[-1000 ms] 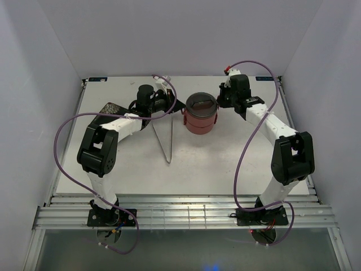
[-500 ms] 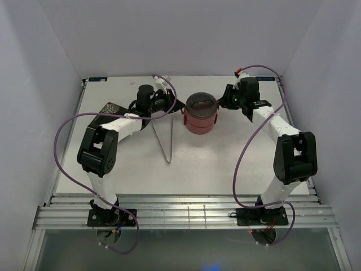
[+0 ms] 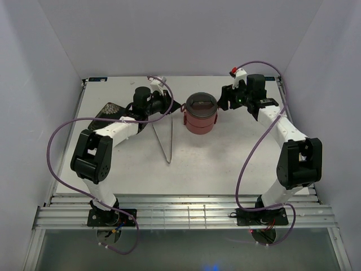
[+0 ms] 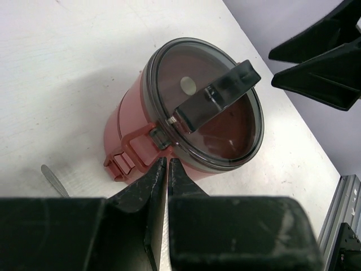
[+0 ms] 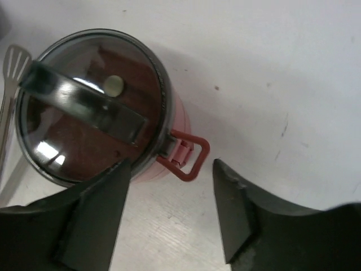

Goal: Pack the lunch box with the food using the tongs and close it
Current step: Adjust the box lid on the packing box.

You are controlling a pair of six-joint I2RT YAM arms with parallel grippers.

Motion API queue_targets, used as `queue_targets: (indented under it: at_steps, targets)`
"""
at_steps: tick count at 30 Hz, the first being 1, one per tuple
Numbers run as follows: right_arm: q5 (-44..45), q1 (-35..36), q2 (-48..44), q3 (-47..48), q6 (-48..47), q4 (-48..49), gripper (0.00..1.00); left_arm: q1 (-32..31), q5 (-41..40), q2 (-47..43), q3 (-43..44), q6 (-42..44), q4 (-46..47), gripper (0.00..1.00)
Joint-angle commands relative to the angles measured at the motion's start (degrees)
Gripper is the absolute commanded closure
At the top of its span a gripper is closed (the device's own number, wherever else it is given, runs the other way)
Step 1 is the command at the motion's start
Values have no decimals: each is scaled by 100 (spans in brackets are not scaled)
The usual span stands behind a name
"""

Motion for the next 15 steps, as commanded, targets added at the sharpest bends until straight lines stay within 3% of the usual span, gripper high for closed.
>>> queue_targets:
  at_steps: [1, 7, 15]
  targets:
    - [-809, 20, 214, 562, -1170, -320, 31, -13, -147, -404, -62, 133, -101, 83]
    - [-897, 20, 505, 818, -1242, -393, 31, -13, -15, -272, 148, 134, -145, 83]
    - [-2295, 20, 681, 975, -1839, -418, 28, -13, 73, -123, 236, 81, -145, 83]
